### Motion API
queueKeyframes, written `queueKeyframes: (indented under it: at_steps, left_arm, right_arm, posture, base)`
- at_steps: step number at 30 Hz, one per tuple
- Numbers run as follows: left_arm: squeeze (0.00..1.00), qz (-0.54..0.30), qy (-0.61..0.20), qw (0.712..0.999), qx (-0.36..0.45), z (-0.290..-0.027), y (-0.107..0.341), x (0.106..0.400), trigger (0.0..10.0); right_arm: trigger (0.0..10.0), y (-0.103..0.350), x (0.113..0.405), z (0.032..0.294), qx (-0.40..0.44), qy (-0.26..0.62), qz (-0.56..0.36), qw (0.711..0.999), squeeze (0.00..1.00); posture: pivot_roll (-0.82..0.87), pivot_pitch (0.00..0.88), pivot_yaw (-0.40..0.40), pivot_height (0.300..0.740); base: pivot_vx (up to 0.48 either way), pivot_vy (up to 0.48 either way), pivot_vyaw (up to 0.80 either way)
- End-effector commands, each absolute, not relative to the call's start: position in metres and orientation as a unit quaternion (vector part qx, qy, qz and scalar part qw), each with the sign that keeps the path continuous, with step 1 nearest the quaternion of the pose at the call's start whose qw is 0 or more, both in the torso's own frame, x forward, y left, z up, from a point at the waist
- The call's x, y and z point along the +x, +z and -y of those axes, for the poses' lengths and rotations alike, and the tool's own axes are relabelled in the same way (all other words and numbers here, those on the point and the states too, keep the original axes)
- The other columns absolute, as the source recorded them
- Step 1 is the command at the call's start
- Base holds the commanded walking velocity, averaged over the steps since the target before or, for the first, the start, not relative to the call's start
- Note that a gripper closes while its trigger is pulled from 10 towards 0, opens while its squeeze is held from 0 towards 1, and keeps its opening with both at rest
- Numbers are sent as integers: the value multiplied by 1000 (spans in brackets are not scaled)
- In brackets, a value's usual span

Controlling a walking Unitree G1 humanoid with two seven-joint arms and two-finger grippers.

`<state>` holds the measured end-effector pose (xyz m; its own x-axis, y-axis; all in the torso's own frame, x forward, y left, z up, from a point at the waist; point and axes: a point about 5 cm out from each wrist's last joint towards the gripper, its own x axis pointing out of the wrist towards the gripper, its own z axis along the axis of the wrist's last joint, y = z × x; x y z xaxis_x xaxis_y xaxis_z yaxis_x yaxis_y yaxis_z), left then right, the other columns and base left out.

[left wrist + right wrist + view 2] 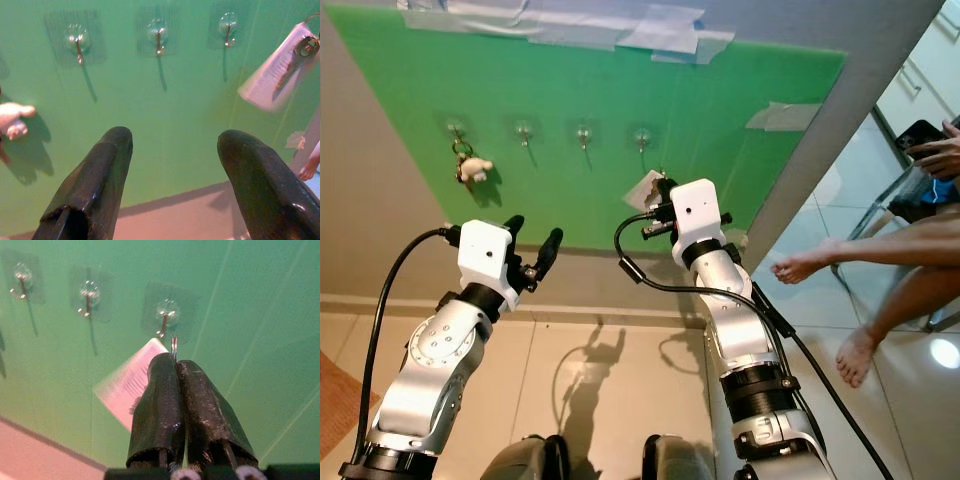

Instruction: Hang keys on a hook

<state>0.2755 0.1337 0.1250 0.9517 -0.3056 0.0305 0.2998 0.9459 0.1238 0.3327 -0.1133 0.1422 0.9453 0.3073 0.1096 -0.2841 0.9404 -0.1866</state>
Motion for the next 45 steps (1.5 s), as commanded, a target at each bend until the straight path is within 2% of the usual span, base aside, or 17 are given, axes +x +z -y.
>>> queueKeyframes:
  at_steps: [1,30,45]
  left_arm:
    - [0,25,-151,986,61,-133,126,272,10000]
    - [0,26,-129,990,59,-135,130,261,10000]
    - [0,32,-122,990,58,-133,132,265,10000]
  right_arm:
    - [10000,144,334,112,-87,159,71,981,0]
    - [10000,143,356,100,-96,212,50,971,0]
    - [10000,161,371,101,-110,213,72,968,0]
  posture:
    - [-92,206,-49,740]
    - [-25,229,-75,740]
    - [-7,183,-92,740]
  base:
    - [0,0,0]
    - [0,0,0]
    - [0,0,0]
